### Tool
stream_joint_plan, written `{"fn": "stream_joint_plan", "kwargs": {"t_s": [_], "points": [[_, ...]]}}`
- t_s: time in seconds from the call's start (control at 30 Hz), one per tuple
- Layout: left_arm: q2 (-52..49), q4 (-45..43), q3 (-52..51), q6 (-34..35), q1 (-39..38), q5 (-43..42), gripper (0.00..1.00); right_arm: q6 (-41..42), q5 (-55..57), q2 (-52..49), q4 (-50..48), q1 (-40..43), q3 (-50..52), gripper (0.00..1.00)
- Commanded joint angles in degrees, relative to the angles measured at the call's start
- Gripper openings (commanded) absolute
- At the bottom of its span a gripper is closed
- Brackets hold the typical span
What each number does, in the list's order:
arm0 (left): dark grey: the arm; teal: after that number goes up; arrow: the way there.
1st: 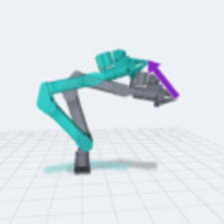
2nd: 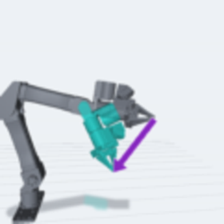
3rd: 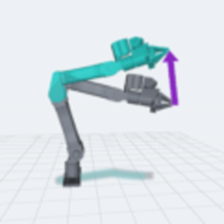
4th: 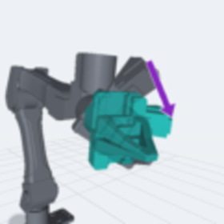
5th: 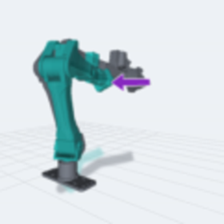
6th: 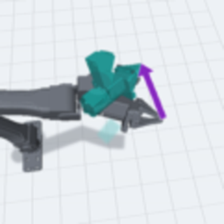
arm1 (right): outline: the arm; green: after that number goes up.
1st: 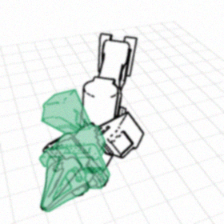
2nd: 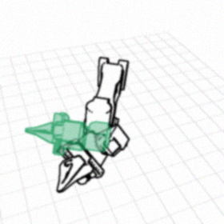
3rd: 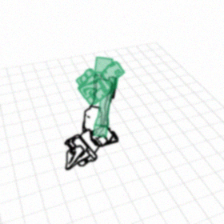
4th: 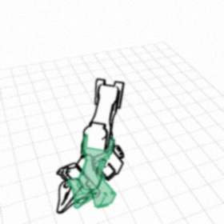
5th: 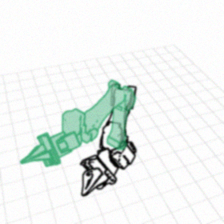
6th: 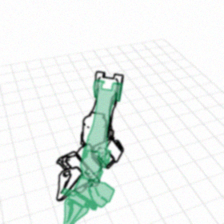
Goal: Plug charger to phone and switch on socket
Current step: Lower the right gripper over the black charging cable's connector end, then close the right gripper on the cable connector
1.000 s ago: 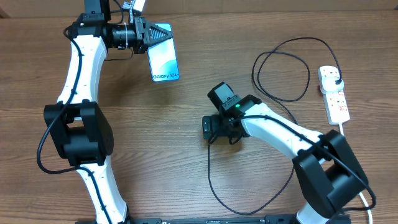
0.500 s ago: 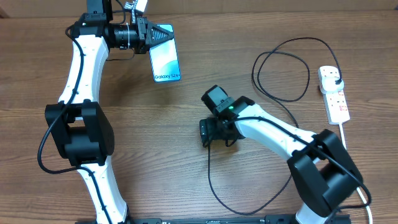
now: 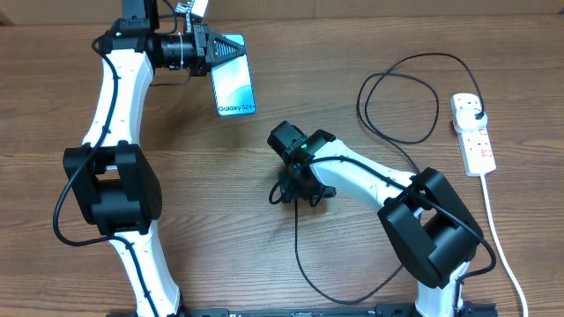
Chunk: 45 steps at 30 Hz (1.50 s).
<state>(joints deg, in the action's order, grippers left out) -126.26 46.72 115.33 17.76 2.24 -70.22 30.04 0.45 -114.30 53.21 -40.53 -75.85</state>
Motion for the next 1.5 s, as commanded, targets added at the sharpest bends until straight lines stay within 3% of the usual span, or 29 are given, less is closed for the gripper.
{"fn": "stream_joint_plan", "kwargs": {"t_s": [0.0, 0.43, 0.97, 1.1, 1.47], "points": [[0.24, -0.24, 0.15, -1.05, -0.44, -1.2, 0.04, 1.49, 0.81, -0.39, 0.22, 0.0, -1.64, 0.6], [0.24, -0.22, 0.15, -1.05, -0.44, -1.18, 0.04, 1.68, 0.76, -0.59, 0.28, 0.0, -1.66, 0.04], [0.24, -0.22, 0.15, 0.55, -0.33, -1.38, 0.04, 1.4, -2.32, -0.59, 0.11, 0.74, -3.15, 0.04], [0.24, -0.22, 0.15, 0.68, 0.44, -2.03, 0.04, -1.55, -10.34, -0.59, -1.27, 3.1, -4.26, 0.04], [0.24, -0.7, 0.15, 0.66, 3.54, -9.44, 0.05, -16.81, -46.93, -0.59, -8.24, 15.39, -4.37, 0.04]]}}
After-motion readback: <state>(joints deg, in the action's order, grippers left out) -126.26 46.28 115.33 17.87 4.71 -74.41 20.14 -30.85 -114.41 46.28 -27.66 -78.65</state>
